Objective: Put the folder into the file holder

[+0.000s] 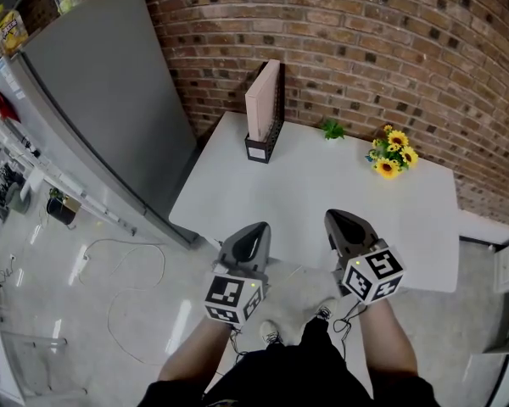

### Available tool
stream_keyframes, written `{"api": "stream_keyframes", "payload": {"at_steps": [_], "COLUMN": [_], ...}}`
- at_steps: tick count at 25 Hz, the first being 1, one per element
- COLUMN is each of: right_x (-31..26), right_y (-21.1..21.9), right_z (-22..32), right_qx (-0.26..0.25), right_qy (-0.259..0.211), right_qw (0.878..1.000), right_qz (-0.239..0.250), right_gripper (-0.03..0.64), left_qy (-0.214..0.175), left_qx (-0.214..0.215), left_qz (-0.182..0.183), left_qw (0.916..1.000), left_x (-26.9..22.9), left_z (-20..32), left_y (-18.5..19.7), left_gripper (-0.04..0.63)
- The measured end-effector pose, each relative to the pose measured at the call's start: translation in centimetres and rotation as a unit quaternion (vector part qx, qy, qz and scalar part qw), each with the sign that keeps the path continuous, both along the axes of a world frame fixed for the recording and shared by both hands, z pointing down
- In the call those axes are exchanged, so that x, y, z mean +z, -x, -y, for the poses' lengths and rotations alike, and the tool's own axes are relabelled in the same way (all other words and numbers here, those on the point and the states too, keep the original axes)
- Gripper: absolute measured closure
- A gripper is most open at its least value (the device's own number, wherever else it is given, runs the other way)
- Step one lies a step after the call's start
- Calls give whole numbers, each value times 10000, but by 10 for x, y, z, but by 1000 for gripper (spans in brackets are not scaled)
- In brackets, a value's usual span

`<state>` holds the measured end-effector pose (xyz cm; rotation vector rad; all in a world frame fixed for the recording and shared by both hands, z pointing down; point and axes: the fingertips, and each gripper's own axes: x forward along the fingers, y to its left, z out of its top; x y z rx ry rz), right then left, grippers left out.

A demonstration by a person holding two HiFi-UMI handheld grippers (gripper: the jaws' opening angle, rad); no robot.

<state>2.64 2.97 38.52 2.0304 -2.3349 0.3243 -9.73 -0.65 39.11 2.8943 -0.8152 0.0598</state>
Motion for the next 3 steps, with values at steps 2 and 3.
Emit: {"api": "stream_keyframes", "payload": {"at_steps": [2,3], "right_x": [-1,-1], "right_y": [2,2], "right_z": [1,2], "right_qx": [-4,-7], "right_qy": [-6,-11], "right_qw": [10000,10000], "right_qz": [-2,-3], "right_gripper": [614,614], "left_qy": [-7,-11], "left_qx": [-5,-7], "left_qz": [-3,-4], "left_qw": [10000,10000], "left_x": [-1,-2], "left_z": [1,2], "left_y": [2,3], "left_gripper": [589,589]}}
